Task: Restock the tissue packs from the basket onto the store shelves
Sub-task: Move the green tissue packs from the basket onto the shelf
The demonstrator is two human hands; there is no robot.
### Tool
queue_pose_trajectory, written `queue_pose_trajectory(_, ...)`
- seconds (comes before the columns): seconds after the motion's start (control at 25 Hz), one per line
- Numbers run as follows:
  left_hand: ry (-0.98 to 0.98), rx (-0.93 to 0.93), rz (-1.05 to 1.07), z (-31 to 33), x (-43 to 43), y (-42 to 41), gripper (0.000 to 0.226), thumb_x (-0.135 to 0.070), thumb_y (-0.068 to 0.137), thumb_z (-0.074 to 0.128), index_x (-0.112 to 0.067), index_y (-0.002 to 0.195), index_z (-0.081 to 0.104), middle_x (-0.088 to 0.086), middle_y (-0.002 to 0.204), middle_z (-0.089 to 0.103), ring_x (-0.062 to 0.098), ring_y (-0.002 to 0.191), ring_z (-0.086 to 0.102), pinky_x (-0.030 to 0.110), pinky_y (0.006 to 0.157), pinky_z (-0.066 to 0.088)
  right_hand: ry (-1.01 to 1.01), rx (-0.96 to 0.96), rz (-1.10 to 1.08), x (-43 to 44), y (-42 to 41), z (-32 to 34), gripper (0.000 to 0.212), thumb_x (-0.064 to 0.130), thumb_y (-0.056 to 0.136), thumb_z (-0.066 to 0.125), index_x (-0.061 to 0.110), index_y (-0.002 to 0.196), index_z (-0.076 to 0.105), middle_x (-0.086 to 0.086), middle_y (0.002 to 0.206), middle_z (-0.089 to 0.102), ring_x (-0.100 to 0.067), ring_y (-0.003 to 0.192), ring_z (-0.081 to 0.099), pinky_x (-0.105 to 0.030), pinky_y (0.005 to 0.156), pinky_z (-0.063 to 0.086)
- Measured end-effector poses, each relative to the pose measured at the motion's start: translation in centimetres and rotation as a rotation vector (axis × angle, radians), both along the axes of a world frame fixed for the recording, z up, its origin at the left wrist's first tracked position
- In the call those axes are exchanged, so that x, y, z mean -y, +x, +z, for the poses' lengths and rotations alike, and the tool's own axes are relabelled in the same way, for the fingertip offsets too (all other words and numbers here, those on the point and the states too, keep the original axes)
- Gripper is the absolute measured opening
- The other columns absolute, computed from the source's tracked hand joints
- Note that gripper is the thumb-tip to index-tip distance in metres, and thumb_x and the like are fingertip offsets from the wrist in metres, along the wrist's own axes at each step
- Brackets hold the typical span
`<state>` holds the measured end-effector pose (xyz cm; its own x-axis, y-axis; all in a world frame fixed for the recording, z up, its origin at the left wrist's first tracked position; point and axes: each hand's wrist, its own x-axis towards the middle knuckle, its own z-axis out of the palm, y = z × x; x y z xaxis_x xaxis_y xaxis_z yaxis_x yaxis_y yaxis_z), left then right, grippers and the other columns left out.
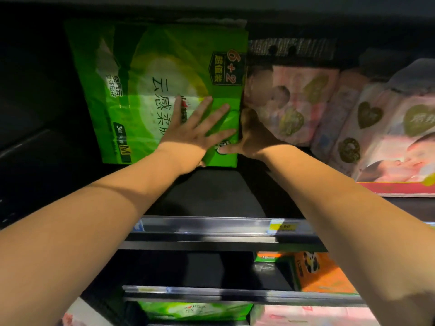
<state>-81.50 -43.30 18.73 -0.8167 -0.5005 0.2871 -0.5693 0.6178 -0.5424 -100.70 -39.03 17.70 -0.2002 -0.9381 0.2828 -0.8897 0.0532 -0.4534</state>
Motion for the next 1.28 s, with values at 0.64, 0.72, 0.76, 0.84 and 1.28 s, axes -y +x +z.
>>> queue_pose_trajectory(0.64, -0.14, 0.129, 0.028, 0.1, 1.0, -1.7, 0.1, -0.074, 0.075, 0.055, -0.051, 0.144, -0.013, -0.004, 0.148, -0.044, 0.033, 0.141, -0.029, 0.084, 0.094, 0.0, 0.141, -0.958, -0.186, 0.1, -5.1, -1.2, 0.081, 0.065, 0.092, 0.036, 0.032, 0.154, -0.004, 0.007, 0.163, -0.011, -0.028, 0.145, -0.026, -0.074, 0.107, 0.002)
queue_pose_trajectory(0.72, -0.152, 0.123, 0.027, 0.1, 1.1, -1.6, 0.098, -0.074, 0.075, 0.054, -0.051, 0.144, -0.011, -0.004, 0.15, -0.041, 0.032, 0.142, -0.027, 0.083, 0.095, 0.004, 0.136, -0.946, -0.196, 0.0, -5.3, -1.3, 0.079, 0.063, 0.092, 0.037, 0.033, 0.154, -0.003, 0.005, 0.163, -0.011, -0.027, 0.146, -0.024, -0.074, 0.107, 0.004)
queue_pose_trajectory(0.76, -0.152, 0.118, 0.029, 0.0, 1.2, -1.6, 0.097, -0.074, 0.075, 0.054, -0.051, 0.144, -0.01, -0.005, 0.15, -0.041, 0.032, 0.142, -0.027, 0.083, 0.096, 0.004, 0.13, -0.948, -0.202, 0.0, -5.3, -1.4, 0.078, 0.061, 0.093, 0.037, 0.033, 0.154, -0.002, 0.005, 0.163, -0.01, -0.026, 0.146, -0.023, -0.074, 0.106, 0.005)
queue_pose_trajectory(0.84, -0.152, 0.109, 0.028, -0.1, 1.3, -1.6, 0.095, -0.074, 0.076, 0.052, -0.052, 0.145, -0.009, -0.005, 0.15, -0.04, 0.031, 0.142, -0.027, 0.083, 0.097, 0.006, 0.113, -0.946, -0.21, -0.1, -5.4, -1.4, 0.075, 0.056, 0.094, 0.037, 0.034, 0.155, -0.002, 0.005, 0.163, -0.012, -0.025, 0.147, -0.022, -0.075, 0.105, 0.005)
queue_pose_trajectory(1.28, -0.236, 0.044, -0.19, -0.8, -0.5, -2.8, 0.053, -0.032, 0.091, 0.045, -0.024, 0.143, 0.035, 0.008, 0.161, -0.001, 0.033, 0.148, -0.004, 0.069, 0.105, -0.013, -0.066, -0.839, -0.203, -0.8, -3.6, 1.3, 0.068, 0.033, 0.092, 0.05, 0.019, 0.152, 0.022, -0.011, 0.16, 0.014, -0.034, 0.146, 0.01, -0.062, 0.113, 0.002)
